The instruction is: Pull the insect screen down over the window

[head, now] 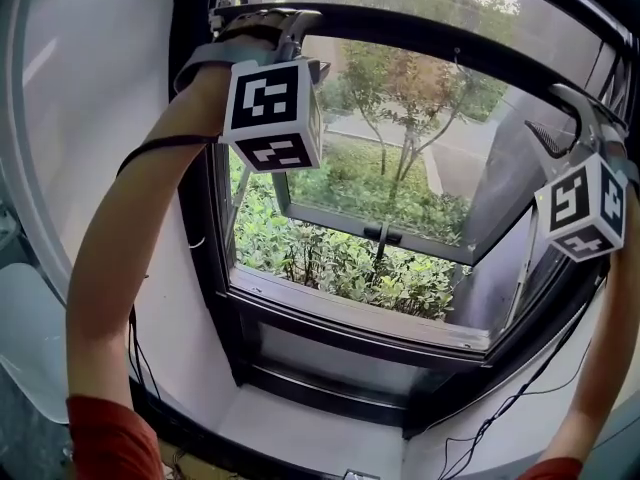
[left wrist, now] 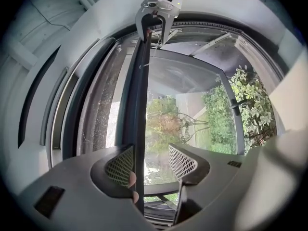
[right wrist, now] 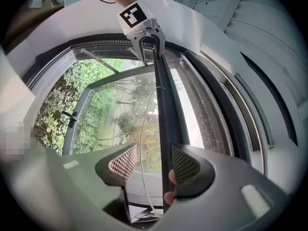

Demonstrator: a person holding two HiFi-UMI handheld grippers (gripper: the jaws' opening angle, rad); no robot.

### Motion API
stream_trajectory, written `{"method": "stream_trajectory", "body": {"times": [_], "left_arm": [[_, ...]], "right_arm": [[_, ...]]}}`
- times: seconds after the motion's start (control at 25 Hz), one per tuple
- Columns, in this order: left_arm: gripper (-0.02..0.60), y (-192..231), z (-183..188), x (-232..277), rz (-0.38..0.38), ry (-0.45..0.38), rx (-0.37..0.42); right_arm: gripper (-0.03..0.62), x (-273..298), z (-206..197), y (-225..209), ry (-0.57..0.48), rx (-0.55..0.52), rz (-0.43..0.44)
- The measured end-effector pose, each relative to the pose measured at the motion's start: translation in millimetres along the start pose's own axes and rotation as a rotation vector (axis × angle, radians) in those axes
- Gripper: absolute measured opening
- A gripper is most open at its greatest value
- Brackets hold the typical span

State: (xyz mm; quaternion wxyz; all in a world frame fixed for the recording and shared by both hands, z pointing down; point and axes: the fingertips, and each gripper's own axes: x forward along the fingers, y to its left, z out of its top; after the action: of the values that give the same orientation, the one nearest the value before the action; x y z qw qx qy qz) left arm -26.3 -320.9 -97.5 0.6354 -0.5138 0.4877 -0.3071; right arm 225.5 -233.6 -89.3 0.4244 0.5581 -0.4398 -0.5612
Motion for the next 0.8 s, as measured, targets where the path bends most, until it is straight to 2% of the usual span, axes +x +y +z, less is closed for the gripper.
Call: {"method": "stream_trajectory", "body": {"times": [0.52,0.8], "left_arm": [[0.227,-32.0,-1.0,-14.7,0.017,0.012,0.016],[0.225,-51.5,0.4,-20.5,-0.008,0.011,0.031]], "right_arm": [[0.230,-11.3,1.7,33.4,-0.001,-0.009,-0.012],[0.230,-16.6,0.1,52.7,-0.006,0.004,0.011]]}}
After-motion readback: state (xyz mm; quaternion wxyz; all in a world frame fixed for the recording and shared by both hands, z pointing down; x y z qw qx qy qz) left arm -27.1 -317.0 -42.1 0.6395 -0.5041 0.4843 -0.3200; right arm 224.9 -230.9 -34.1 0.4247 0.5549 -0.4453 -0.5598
